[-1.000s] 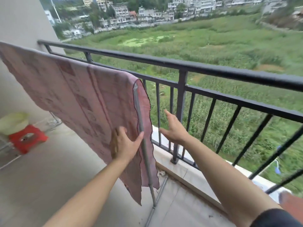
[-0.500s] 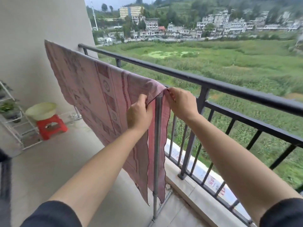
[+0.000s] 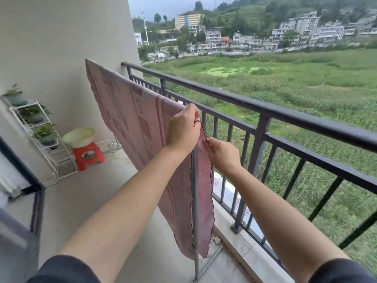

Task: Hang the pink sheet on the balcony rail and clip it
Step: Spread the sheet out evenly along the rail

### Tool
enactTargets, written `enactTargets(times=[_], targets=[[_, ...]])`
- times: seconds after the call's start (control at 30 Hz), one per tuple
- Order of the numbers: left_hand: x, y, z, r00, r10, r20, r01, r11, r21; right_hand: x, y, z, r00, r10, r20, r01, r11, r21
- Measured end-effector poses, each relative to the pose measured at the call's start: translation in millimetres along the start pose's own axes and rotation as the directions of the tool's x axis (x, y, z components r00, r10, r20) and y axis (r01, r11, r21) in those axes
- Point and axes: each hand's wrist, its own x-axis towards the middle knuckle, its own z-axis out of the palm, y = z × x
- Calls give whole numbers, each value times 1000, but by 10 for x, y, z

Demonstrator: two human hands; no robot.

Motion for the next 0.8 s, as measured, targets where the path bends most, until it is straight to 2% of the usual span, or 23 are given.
enactTargets(times=[0.13,0.27,0.5,0.63,0.8], targets=[[221,68,-64,967,-78,242,50,991,121,36,37,34,998,66,-11,-66,998,-1],[132,-107,17,952,30,306,-108,964,242,10,3,113,995,65,79,-63,997,-32],[192,-329,49,896,21,443,-119,974,193,-91,-1,-8,992,114,57,-110,991,-76],[324,-170,64,902,24,431,-132,966,223,-218,0,-169,990,132,44,-124,981,-148],[320,-179,152,933,82,350,-154,971,182,-695,184,-339,967,243,81,-222,953,-208]])
